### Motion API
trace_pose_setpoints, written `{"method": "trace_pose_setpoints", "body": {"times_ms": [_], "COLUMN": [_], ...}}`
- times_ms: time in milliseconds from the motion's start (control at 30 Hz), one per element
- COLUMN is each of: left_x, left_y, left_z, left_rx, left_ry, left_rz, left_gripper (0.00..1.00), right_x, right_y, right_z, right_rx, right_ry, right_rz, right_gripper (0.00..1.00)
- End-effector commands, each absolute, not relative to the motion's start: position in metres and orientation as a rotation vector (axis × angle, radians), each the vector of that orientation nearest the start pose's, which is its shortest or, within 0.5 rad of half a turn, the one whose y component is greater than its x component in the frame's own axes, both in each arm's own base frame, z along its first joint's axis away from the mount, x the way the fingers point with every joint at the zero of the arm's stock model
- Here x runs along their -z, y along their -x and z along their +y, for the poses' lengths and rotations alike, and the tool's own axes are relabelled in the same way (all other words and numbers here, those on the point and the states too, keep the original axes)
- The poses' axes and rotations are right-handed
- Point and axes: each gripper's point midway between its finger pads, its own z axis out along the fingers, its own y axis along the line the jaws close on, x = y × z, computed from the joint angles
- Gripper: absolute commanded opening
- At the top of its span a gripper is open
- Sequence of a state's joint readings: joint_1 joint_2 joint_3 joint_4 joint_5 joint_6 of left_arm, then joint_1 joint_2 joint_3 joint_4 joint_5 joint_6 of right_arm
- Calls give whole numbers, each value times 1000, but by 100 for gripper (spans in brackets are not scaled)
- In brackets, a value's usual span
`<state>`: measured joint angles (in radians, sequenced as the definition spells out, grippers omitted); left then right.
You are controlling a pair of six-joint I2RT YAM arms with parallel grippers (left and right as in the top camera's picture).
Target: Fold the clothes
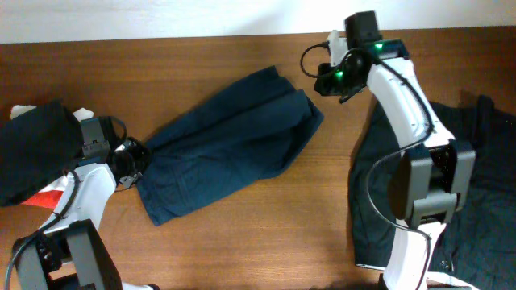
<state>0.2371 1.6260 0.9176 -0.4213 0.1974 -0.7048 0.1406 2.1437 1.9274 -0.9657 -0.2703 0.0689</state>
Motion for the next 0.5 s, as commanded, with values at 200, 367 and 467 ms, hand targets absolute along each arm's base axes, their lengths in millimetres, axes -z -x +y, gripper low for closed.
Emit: {"method": "trace_pose_setpoints", "body": {"times_ms": [200,367,467], "left_x": [-40,-40,-40], "left_y": [-357,-357,-356], "left_z": [51,51,51], "left_rx": [412,412,411], "left_ry": [1201,1199,1201], "left_rz": [2473,2475,2478], "left_gripper": [11,10,11], "right_x": [-23,-10,-4], "right_y": [-497,-493,-482], "right_z": [96,103,105], "right_rx": [-222,-276,-280], "right_ry": [-49,-29,-26], "right_rz": [2926,2959,3002], "right_gripper": [38,47,31]}}
